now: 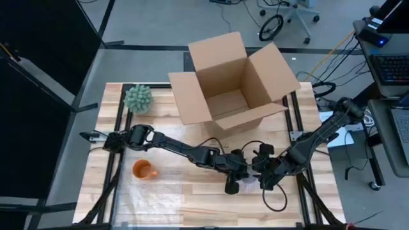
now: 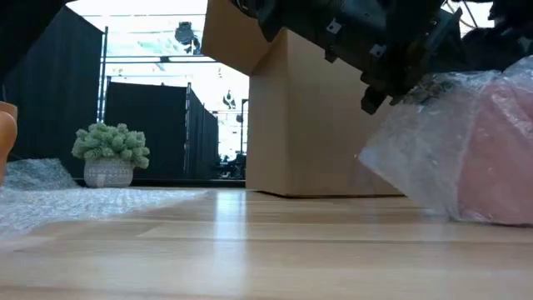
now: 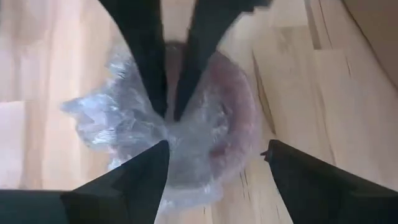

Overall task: Wrap mug
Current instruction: Wrap the pink mug with bubble wrap

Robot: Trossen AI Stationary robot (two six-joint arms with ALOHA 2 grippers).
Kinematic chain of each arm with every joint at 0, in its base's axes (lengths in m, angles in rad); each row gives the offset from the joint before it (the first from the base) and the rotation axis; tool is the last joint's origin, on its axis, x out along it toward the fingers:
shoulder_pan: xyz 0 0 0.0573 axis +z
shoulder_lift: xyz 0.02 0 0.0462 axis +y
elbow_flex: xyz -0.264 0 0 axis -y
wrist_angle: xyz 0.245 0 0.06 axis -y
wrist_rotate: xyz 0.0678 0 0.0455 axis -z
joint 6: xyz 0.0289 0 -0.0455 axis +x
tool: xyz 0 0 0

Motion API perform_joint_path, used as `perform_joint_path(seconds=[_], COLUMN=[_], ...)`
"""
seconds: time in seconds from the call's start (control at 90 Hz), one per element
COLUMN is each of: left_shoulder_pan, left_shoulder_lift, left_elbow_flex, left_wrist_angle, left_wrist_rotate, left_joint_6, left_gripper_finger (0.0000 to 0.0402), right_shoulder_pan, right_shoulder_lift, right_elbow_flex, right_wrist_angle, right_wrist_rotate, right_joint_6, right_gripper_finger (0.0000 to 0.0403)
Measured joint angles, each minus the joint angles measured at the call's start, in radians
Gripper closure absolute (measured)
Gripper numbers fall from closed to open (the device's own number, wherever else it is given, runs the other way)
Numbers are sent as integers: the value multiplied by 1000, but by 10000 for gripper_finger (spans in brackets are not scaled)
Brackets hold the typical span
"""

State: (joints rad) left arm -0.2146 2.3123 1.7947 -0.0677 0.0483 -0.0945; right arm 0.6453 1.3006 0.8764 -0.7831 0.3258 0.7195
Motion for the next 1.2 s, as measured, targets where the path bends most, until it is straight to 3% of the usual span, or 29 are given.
perform_joint_path(seconds=[0.367,0.522,0.789,1.2], left_shoulder_pan=[0,-1,0,-13], left_shoulder_lift=[-1,-2,-1,-51], left_elbow_flex=[-2,4,2,-3], left_wrist_angle=[-4,25,11,-50], left_wrist_rotate=[-3,4,-5,-68], left_joint_6=[-5,1,6,-31], left_gripper_finger=[375,376,376,376], right_shoulder_pan=[-26,-39,-66,-72], right_shoulder_lift=[202,257,263,272], right_elbow_flex=[10,12,7,8], right_wrist_angle=[58,84,104,135], right_wrist_rotate=[51,3,-41,-54], right_joint_6=[58,67,50,46], right_gripper_finger=[147,147,154,199])
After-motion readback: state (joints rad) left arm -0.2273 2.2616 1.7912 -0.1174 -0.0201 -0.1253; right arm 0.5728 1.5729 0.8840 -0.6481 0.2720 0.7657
